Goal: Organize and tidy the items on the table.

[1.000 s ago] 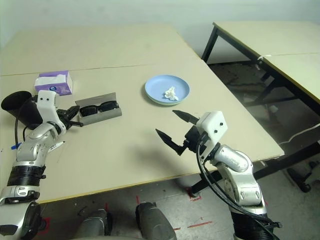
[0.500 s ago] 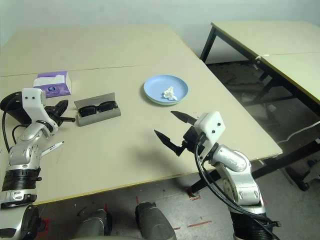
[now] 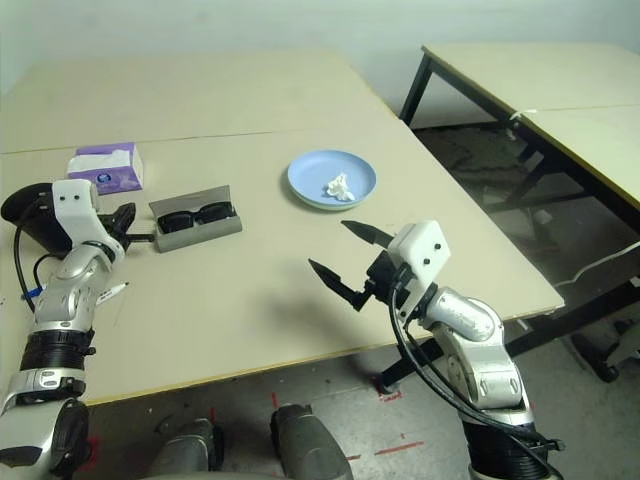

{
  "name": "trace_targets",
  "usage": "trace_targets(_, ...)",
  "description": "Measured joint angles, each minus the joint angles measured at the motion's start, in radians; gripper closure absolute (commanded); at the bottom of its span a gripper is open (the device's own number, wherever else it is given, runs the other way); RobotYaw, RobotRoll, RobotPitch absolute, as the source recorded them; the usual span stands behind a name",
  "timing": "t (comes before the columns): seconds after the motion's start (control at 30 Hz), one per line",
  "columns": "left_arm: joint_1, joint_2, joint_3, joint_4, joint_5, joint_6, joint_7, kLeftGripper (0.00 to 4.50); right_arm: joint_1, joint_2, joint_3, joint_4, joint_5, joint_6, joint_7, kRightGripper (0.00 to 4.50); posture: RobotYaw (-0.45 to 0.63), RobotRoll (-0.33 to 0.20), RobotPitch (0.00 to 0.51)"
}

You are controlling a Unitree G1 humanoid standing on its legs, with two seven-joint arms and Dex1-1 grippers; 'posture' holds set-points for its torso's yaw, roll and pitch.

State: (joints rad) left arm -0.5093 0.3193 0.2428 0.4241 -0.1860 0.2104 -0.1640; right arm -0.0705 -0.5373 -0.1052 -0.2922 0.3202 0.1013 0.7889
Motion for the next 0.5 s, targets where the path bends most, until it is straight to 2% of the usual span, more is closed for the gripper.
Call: trace_targets(0.5,-0.054,0.000,-0.020,0.152,0.023,-0.071,-0.007,4.49,0.028,-0.019,-0.001,-0.026,0.027,0.004,0.005,0.00,-0.27,0.000,0.086)
